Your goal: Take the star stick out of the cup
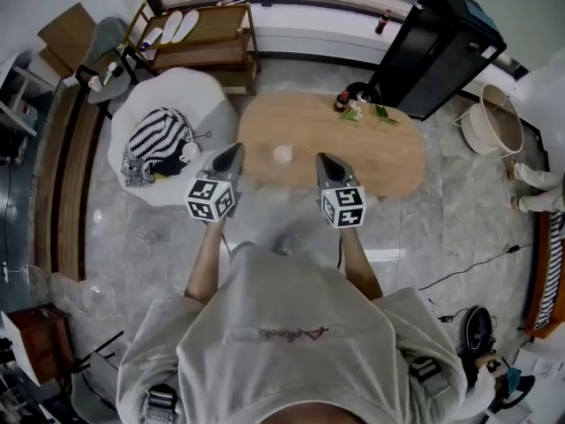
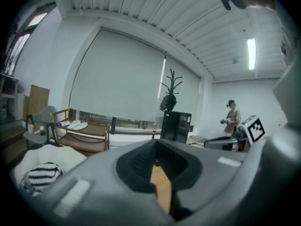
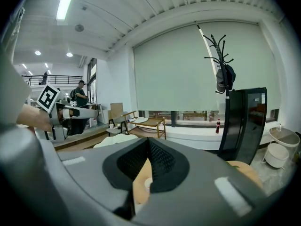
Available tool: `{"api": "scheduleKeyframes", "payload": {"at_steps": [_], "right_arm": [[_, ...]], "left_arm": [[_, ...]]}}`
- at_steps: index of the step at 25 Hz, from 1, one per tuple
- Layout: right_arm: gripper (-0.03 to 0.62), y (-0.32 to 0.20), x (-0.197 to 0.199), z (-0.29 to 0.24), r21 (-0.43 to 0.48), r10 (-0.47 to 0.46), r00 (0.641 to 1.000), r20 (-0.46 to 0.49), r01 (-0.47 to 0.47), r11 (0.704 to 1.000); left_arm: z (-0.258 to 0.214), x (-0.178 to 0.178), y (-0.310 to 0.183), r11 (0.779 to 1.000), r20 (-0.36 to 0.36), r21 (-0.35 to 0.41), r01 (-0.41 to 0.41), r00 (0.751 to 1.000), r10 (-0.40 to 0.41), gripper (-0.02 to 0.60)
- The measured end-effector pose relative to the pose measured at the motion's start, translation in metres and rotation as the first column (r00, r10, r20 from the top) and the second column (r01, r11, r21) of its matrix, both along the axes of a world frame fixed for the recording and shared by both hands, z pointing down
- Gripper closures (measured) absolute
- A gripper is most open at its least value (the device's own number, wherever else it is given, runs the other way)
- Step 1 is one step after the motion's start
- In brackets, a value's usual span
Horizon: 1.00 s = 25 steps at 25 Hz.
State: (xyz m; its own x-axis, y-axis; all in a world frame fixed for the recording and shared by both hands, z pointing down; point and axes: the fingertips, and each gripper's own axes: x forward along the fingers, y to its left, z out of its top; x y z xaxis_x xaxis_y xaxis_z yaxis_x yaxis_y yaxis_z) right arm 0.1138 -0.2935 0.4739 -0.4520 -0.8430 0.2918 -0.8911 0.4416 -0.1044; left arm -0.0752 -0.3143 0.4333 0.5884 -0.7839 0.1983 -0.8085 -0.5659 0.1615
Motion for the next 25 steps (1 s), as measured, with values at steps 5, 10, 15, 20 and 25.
{"api": "scheduleKeyframes", "payload": {"at_steps": [5, 10, 15, 20, 25], "right_arm": [[0.589, -0.013, -0.002, 0.006, -0.016, -0.009, 1.000, 0.014, 0.009, 1.000], [0.589, -0.023, -0.010, 0.016, -0.035, -0.024, 1.000, 0.014, 0.025, 0.999], [0.589, -0.038, -0.014, 0.019, -0.049, -0.015, 1.000, 0.006, 0.015, 0.999], [0.589, -0.059, -0.014, 0.025, -0.059, 0.009, 1.000, 0.000, -0.009, 0.998], [0.589, -0.088, -0.026, 0.028, -0.067, 0.018, 1.000, -0.006, -0.018, 0.998]], "left_arm": [[0.007, -0.001, -0.010, 1.000, 0.002, -0.018, 0.011, 1.000, -0.011, 0.581], [0.017, -0.006, -0.020, 0.999, 0.000, -0.036, 0.022, 1.000, -0.022, 0.580], [0.024, -0.012, -0.037, 0.998, -0.008, -0.053, 0.017, 1.000, -0.017, 0.580], [0.031, -0.013, -0.062, 0.998, -0.018, -0.061, -0.005, 1.000, 0.004, 0.581], [0.032, -0.020, -0.095, 0.998, -0.028, -0.062, -0.025, 0.999, 0.023, 0.580]]}}
